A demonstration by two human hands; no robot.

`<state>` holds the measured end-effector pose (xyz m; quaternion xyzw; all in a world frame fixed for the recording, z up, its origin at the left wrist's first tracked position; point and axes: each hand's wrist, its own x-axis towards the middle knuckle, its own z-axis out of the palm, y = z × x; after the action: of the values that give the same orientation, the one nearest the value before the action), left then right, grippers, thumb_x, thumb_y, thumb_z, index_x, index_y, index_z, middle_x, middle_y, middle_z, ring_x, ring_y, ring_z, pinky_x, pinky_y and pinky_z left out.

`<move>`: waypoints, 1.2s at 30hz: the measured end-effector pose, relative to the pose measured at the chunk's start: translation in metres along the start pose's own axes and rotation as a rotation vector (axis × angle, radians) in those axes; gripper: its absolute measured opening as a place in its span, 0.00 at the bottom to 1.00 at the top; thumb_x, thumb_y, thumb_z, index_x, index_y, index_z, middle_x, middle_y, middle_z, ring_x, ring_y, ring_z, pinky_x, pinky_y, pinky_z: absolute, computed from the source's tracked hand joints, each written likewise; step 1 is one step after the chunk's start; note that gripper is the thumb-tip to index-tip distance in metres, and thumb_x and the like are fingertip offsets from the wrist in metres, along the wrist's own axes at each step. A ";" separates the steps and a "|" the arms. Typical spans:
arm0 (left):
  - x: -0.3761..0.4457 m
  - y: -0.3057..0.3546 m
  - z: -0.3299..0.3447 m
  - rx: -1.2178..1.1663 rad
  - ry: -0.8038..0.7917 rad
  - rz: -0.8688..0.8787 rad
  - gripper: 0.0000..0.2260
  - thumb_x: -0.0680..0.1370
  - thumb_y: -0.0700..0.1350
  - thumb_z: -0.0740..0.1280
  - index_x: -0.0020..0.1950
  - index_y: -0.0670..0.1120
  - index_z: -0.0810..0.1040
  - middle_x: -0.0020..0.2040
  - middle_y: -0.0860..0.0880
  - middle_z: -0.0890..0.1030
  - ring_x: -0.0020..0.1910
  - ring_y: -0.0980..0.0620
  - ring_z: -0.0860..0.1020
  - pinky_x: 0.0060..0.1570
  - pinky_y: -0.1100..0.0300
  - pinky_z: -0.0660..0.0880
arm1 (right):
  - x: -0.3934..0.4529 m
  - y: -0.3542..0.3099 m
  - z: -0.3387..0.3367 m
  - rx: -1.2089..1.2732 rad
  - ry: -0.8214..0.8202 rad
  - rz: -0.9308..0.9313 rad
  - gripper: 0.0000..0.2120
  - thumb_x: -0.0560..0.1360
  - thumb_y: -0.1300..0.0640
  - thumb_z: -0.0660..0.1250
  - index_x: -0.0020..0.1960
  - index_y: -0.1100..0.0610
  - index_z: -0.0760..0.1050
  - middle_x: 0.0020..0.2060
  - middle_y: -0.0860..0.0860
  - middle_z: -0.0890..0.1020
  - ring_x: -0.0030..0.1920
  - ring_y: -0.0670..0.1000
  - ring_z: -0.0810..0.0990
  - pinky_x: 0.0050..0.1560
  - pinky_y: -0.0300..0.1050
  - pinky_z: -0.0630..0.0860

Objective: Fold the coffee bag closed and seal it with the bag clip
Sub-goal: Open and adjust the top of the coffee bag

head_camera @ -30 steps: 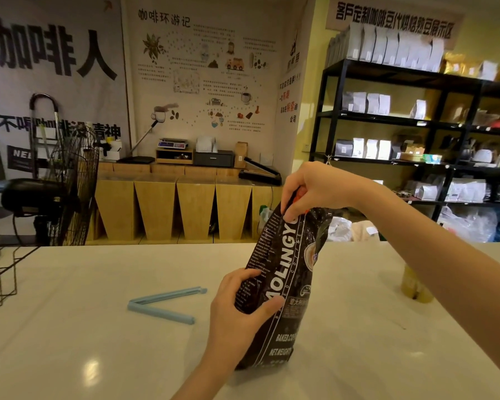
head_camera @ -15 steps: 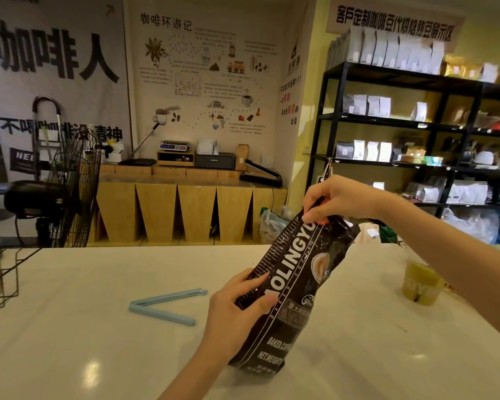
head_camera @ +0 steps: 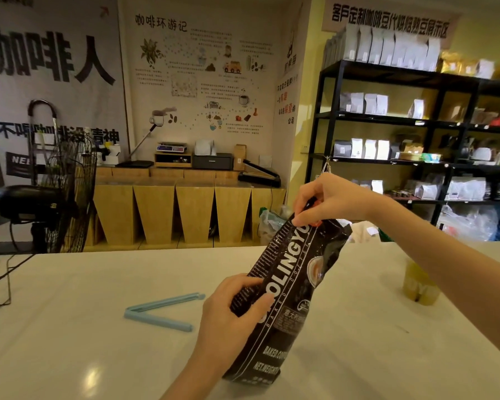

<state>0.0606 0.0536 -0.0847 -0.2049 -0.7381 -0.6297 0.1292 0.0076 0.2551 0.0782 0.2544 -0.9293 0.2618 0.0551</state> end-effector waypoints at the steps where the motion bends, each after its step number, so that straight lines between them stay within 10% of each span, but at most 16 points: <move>1: 0.003 0.002 -0.001 0.033 -0.020 -0.003 0.08 0.68 0.55 0.70 0.45 0.59 0.75 0.49 0.58 0.79 0.47 0.61 0.78 0.47 0.60 0.77 | 0.001 -0.001 0.002 -0.003 0.012 -0.006 0.07 0.67 0.56 0.72 0.39 0.60 0.81 0.41 0.61 0.83 0.44 0.59 0.82 0.47 0.51 0.80; 14: 0.027 0.015 0.004 -0.105 -0.052 -0.046 0.10 0.71 0.45 0.69 0.42 0.44 0.68 0.43 0.49 0.82 0.42 0.54 0.81 0.40 0.53 0.80 | 0.027 -0.012 0.056 -0.772 0.522 -0.368 0.22 0.73 0.40 0.54 0.35 0.57 0.71 0.20 0.46 0.66 0.19 0.47 0.64 0.23 0.33 0.53; 26: 0.021 0.013 0.011 -0.093 0.009 -0.017 0.08 0.73 0.43 0.68 0.39 0.49 0.69 0.40 0.47 0.84 0.39 0.53 0.83 0.33 0.55 0.81 | 0.045 0.006 0.063 -0.931 0.545 -0.415 0.15 0.76 0.52 0.61 0.33 0.56 0.70 0.18 0.45 0.62 0.15 0.46 0.58 0.16 0.39 0.62; 31: 0.022 0.009 0.008 -0.213 0.028 -0.057 0.07 0.73 0.41 0.67 0.39 0.45 0.69 0.38 0.41 0.84 0.37 0.46 0.83 0.30 0.57 0.78 | 0.046 -0.003 0.065 -0.913 0.626 -0.516 0.17 0.76 0.50 0.57 0.33 0.57 0.73 0.21 0.49 0.72 0.23 0.49 0.69 0.29 0.43 0.69; 36: 0.030 -0.005 -0.008 -0.410 0.099 -0.241 0.07 0.72 0.39 0.67 0.39 0.42 0.69 0.36 0.41 0.84 0.33 0.46 0.82 0.27 0.58 0.78 | 0.023 -0.008 0.067 -0.442 1.036 -0.312 0.11 0.74 0.55 0.61 0.53 0.59 0.75 0.52 0.54 0.79 0.57 0.52 0.73 0.60 0.44 0.64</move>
<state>0.0318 0.0491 -0.0740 -0.1059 -0.6066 -0.7866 0.0448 -0.0065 0.2044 0.0302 0.2093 -0.7653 0.1410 0.5921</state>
